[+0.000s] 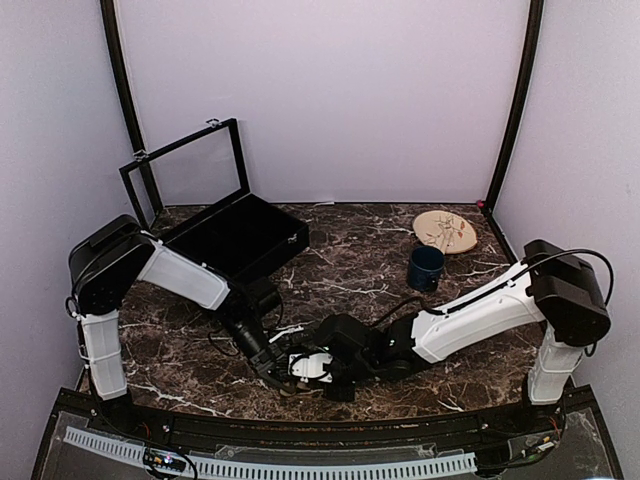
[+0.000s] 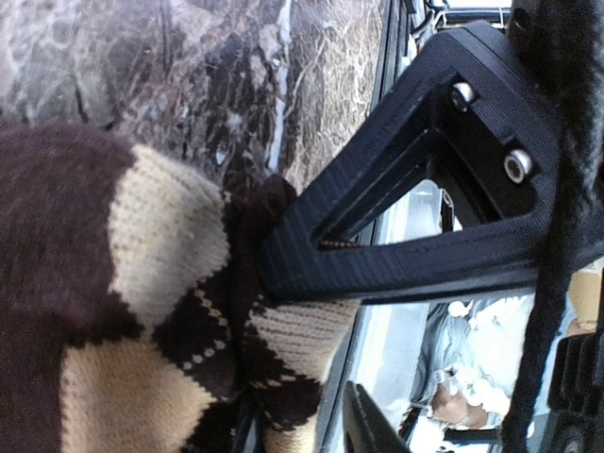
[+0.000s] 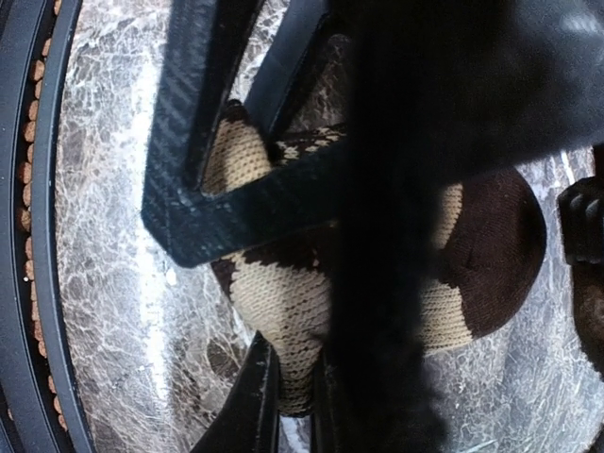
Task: Roll the socks
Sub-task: Roll the sock at the center of the board.
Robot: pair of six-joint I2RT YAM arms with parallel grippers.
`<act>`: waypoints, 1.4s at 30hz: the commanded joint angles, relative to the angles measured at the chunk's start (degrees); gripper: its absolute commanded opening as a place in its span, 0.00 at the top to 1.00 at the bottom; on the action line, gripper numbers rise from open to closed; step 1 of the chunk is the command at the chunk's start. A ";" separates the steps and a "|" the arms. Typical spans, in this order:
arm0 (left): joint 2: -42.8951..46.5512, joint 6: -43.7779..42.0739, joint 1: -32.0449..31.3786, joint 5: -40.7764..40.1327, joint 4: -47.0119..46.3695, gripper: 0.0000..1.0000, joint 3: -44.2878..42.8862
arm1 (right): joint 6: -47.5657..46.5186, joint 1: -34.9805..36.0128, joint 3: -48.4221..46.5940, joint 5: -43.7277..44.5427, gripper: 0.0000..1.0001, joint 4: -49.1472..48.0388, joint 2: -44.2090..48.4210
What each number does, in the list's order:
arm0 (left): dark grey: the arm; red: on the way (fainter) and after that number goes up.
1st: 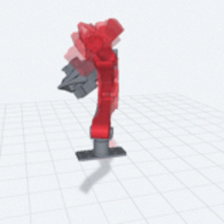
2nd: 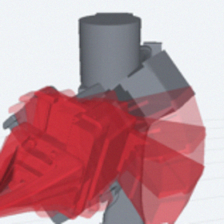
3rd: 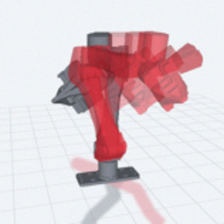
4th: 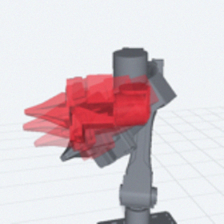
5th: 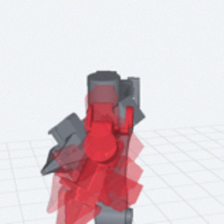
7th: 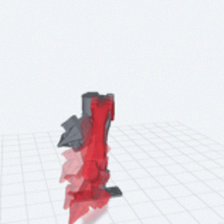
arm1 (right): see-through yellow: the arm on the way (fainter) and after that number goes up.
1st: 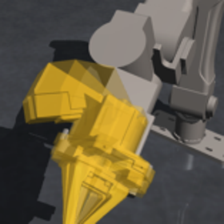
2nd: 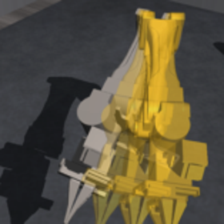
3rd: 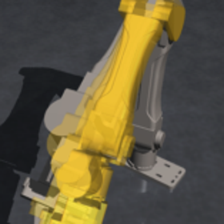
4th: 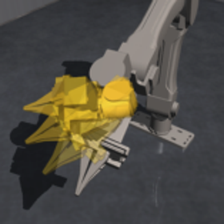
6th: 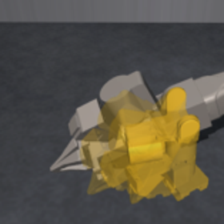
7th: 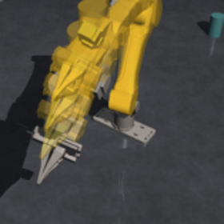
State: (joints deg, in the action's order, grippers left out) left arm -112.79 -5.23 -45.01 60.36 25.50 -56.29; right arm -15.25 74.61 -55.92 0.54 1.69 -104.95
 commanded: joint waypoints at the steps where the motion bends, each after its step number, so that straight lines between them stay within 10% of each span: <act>1: 2.79 2.75 1.19 -10.24 -2.99 0.63 1.75 | 1.55 -1.15 -0.47 -2.72 0.95 0.77 -1.23; 42: 30.89 12.57 -0.24 -46.48 -24.27 0.53 16.19 | 24.70 -14.23 -2.87 -31.94 0.96 5.65 -3.60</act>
State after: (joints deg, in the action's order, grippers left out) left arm -83.74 9.63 -42.09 19.94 3.40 -40.56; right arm 5.72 62.43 -57.82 -24.86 4.97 -106.83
